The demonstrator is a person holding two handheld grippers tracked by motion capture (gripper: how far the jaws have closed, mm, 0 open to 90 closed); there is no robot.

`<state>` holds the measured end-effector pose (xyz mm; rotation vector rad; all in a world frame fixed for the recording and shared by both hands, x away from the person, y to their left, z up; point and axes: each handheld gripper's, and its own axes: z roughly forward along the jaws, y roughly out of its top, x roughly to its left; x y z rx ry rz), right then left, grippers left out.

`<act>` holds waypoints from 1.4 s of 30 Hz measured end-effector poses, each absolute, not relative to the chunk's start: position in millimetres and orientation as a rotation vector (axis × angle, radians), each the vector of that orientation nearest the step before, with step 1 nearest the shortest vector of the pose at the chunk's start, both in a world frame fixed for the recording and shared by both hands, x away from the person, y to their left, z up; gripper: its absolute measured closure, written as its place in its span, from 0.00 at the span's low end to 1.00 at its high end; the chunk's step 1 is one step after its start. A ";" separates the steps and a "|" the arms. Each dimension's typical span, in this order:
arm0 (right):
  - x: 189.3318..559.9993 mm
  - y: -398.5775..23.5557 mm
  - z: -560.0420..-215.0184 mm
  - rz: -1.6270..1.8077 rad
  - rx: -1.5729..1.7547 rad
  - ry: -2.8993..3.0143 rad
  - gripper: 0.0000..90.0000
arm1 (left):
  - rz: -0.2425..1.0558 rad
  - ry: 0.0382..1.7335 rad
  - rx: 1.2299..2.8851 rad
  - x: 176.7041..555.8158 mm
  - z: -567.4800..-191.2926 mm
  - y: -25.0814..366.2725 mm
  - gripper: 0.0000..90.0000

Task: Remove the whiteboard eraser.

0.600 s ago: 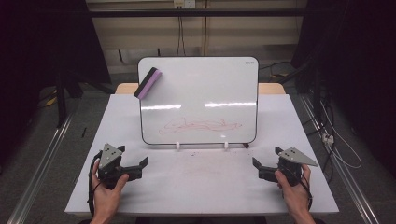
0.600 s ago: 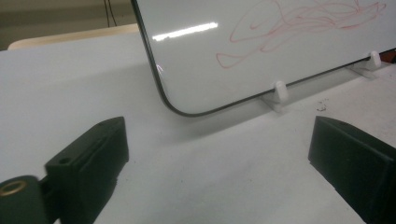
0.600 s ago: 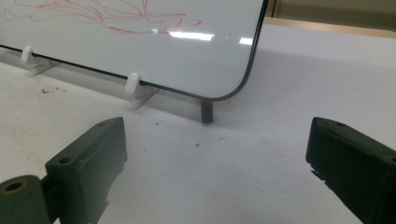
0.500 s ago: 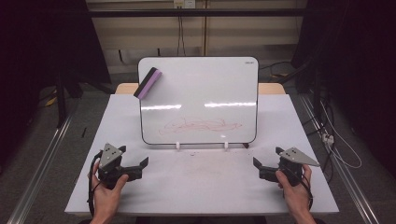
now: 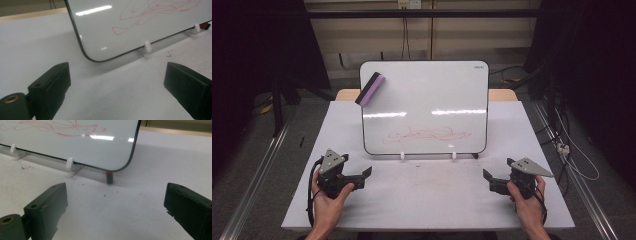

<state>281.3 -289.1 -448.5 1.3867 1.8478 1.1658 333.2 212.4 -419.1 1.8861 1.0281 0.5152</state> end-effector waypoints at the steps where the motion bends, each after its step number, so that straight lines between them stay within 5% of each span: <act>1: 281.7 -288.8 -448.5 1.169 1.386 1.847 0.05 | 0.525 1.018 1.898 333.7 -418.1 212.3 0.05; 42: 282.6 -286.3 -449.3 1.169 1.382 1.866 0.05 | 0.873 0.822 1.997 414.8 -317.6 175.4 0.17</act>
